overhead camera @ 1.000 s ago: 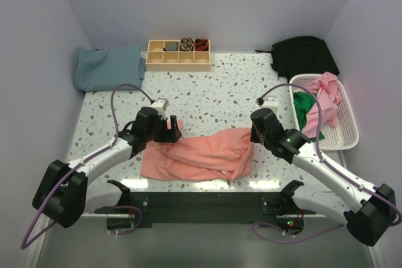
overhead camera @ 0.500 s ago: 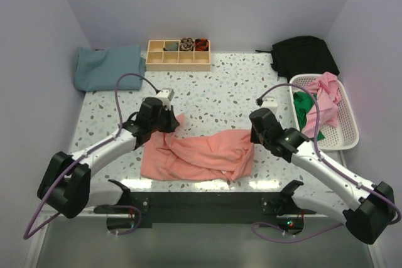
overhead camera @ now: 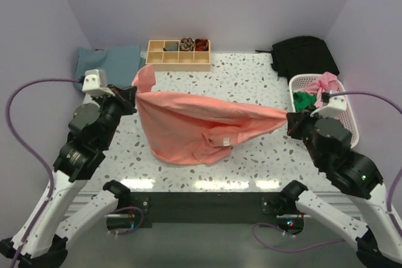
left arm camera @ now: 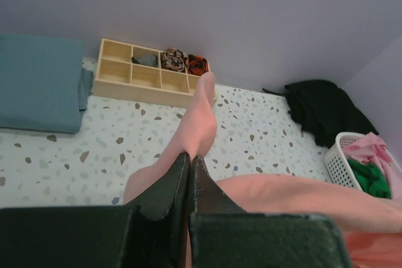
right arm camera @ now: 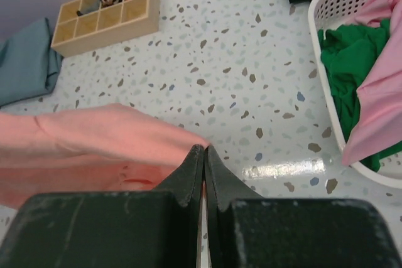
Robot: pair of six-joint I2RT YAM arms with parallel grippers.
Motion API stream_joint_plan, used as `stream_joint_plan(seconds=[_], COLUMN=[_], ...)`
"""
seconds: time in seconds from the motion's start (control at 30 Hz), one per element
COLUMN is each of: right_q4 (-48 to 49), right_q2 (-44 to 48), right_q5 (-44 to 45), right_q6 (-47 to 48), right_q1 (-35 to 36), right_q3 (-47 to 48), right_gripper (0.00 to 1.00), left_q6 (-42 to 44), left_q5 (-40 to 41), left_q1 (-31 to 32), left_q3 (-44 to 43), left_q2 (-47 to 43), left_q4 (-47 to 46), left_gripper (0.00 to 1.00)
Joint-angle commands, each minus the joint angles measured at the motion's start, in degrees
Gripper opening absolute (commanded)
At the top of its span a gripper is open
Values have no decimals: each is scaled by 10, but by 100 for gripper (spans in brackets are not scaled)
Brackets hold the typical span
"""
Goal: Fold and stack the t-shirts
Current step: Flatten out the tshirt
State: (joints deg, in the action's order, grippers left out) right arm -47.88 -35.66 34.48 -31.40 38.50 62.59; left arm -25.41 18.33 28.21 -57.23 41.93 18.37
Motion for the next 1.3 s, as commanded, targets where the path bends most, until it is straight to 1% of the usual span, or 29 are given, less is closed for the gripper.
stream_joint_plan(seconds=[0.0, 0.07, 0.1, 0.13, 0.2, 0.23, 0.27, 0.3, 0.37, 0.4, 0.5, 0.63, 0.67, 0.7, 0.8, 0.87, 0.97, 1.0, 1.03, 1.07, 1.1, 1.13, 1.17, 1.2, 1.23, 1.27], right_q4=[-41, -42, -42, -42, -40, -38, -35, -28, -20, -19, -15, -4, 2, 8, 26, 35, 41, 49, 55, 63, 76, 84, 95, 120, 131, 143], right_q2=[20, 27, 29, 31, 31, 31, 31, 31, 23, 20, 2, -10, -11, -10, -11, -19, -56, -68, -92, -106, -119, -154, -171, -193, -214, -264], right_q5=[28, 16, 9, -13, -39, -74, -91, -112, -165, -179, -223, -288, -302, -314, -289, -260, -210, -188, -156, -134, -110, -87, -39, -14, 14, 36], right_q6=[38, 48, 60, 65, 83, 88, 93, 102, 107, 109, 116, 118, 117, 114, 116, 125, 141, 143, 146, 152, 153, 155, 163, 168, 172, 184], right_q1=[-3, -2, -3, -2, -2, -3, -3, -3, -3, -2, -3, -2, -2, -3, -2, -2, -2, -3, -3, -3, -3, -2, -2, -2, -4, -7], right_q3=[80, 106, 132, 145, 180, 191, 202, 220, 245, 269, 314, 351, 354, 354, 346, 337, 309, 301, 288, 262, 250, 237, 209, 196, 185, 168], right_gripper=[0, 0, 0, 0, 0, 0, 0, 0, 0, 0, 0, 0, 0, 0, 0, 0, 0, 0, 0, 0, 0, 0, 0, 0, 0, 0], left_q6=[-17, -21, -23, -22, -20, -22, -22, -22, -30, -34, -41, -61, -66, -71, -75, -72, -63, -59, -56, -54, -51, -52, -47, -47, -46, -42], left_q5=[60, 50, 32, 18, -27, -42, -63, -102, -133, -158, -200, -258, -282, -290, -298, -284, -262, -255, -249, -227, -205, -190, -148, -127, -111, -76], left_q1=[0, 0, 0, 0, 0, 0, 0, 0, 0, 0, -1, -10, -22, -29, -61, -82, -90, -90, -90, -90, -90, -90, -90, -90, -90, -90], left_q3=[-36, -68, -84, -112, -137, -161, -173, -183, -221, -244, -291, -343, -351, -370, -404, -410, -367, -314, -281, -244, -167, -126, -88, -24, 3, 25], left_q2=[-54, -78, -82, -90, -95, -99, -102, -104, -105, -105, -102, -94, -95, -96, -100, -103, -99, -98, -98, -99, -99, -99, -96, -90, -69, -54], left_q4=[93, 113, 139, 144, 158, 162, 162, 161, 163, 163, 174, 203, 208, 220, 242, 248, 247, 238, 227, 190, 170, 144, 93, 71, 47, 3], left_gripper=[0, 0, 0, 0, 0, 0, 0, 0, 0, 0, 0, 0, 0, 0, 0, 0, 0, 0, 0, 0, 0, 0, 0, 0, 0, 0])
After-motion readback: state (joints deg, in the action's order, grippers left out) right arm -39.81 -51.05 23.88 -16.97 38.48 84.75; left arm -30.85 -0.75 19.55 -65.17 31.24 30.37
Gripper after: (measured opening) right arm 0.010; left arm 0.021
